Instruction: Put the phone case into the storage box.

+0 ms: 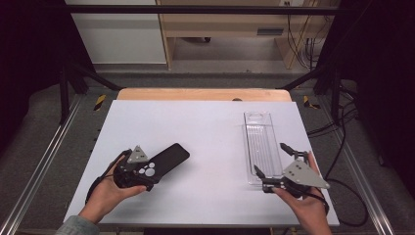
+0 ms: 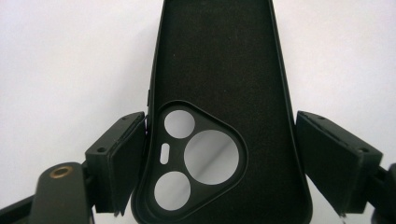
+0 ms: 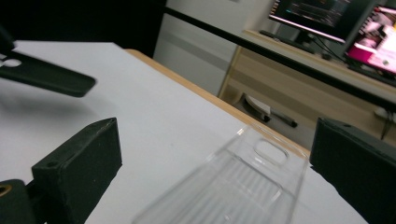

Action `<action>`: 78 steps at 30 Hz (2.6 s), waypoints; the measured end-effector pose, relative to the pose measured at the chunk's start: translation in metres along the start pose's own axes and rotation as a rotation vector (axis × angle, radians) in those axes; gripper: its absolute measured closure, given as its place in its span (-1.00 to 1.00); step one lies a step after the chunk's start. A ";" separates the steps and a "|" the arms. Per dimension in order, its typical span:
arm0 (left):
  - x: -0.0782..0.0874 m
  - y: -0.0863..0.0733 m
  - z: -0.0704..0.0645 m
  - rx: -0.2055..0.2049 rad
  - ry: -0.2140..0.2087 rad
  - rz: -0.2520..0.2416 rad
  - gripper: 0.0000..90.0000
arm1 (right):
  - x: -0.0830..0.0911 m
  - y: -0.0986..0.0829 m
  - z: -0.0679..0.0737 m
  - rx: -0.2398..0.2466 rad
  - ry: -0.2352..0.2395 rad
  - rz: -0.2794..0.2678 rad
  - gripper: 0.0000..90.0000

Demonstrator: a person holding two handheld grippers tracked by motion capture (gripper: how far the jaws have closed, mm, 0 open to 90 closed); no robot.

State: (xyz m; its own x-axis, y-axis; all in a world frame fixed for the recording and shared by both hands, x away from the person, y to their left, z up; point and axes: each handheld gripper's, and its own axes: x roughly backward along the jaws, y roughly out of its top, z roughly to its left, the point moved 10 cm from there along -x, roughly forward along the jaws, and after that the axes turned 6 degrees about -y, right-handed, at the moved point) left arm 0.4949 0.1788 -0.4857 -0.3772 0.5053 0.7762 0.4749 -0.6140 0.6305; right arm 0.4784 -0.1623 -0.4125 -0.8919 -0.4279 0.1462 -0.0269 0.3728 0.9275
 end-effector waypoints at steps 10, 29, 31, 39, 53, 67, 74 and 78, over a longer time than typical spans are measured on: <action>0.006 0.026 -0.006 -0.043 -0.022 0.018 -0.59 | -0.036 0.036 0.056 0.158 0.127 -0.015 -0.92; 0.024 0.053 -0.018 -0.119 -0.030 0.037 -0.58 | -0.064 0.032 0.097 0.250 0.183 0.014 -0.88; 0.024 0.055 -0.018 -0.117 -0.031 0.035 -0.59 | -0.065 0.032 0.101 0.258 0.186 0.014 -0.88; 0.022 0.060 -0.020 -0.121 -0.034 0.038 -0.59 | -0.069 0.034 0.118 0.287 0.210 0.008 -0.85; 0.023 0.066 -0.031 -0.139 -0.059 0.036 -0.59 | -0.076 0.036 0.147 0.399 0.239 -0.003 -0.59; 0.024 0.067 -0.039 -0.151 -0.069 0.039 -0.59 | -0.080 0.039 0.162 0.488 0.248 -0.017 -0.33; 0.024 0.068 -0.040 -0.154 -0.075 0.037 -0.59 | -0.081 0.038 0.165 0.513 0.248 -0.018 -0.25; 0.023 0.068 -0.041 -0.154 -0.078 0.037 -0.59 | -0.081 0.039 0.165 0.526 0.246 -0.017 -0.19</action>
State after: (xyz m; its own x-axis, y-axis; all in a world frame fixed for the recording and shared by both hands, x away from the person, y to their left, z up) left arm 0.4860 0.1239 -0.4241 -0.2966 0.5225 0.7994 0.3572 -0.7156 0.6003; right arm 0.4751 0.0230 -0.4456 -0.7599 -0.5928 0.2668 -0.3171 0.6963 0.6440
